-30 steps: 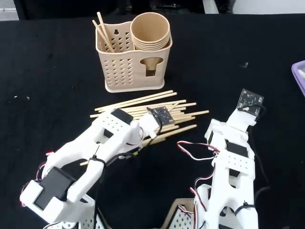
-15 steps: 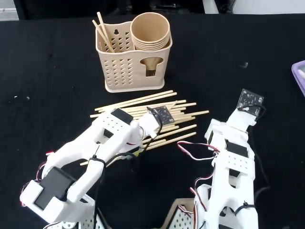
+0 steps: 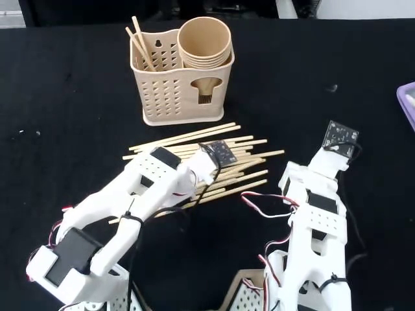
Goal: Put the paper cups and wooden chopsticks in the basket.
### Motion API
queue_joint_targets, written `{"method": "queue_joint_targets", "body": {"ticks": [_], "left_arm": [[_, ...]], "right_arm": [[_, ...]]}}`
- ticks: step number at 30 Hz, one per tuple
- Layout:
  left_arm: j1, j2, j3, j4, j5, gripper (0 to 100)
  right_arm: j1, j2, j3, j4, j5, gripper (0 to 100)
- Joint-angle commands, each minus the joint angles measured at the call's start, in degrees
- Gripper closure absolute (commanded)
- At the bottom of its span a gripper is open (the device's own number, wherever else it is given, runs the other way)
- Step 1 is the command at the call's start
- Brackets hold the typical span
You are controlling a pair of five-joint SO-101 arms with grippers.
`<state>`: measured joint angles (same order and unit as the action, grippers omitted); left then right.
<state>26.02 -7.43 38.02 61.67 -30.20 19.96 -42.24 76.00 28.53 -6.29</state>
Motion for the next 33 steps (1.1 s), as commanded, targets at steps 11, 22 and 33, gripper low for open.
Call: {"method": "queue_joint_targets", "body": {"ticks": [11, 22, 33], "left_arm": [[-7.16, -2.02, -14.46, 16.62, -3.25, 97], [0.22, -2.29, -0.84, 4.84, -2.9, 97], [0.57, -1.76, 6.46, -6.24, -0.44, 85]], "right_arm": [[-0.88, -1.63, -1.71, -0.88, 0.44, 98.4], [-0.88, -1.63, -1.71, -0.88, 0.44, 98.4], [-2.81, -1.63, -1.63, -0.88, 0.44, 98.4]]}}
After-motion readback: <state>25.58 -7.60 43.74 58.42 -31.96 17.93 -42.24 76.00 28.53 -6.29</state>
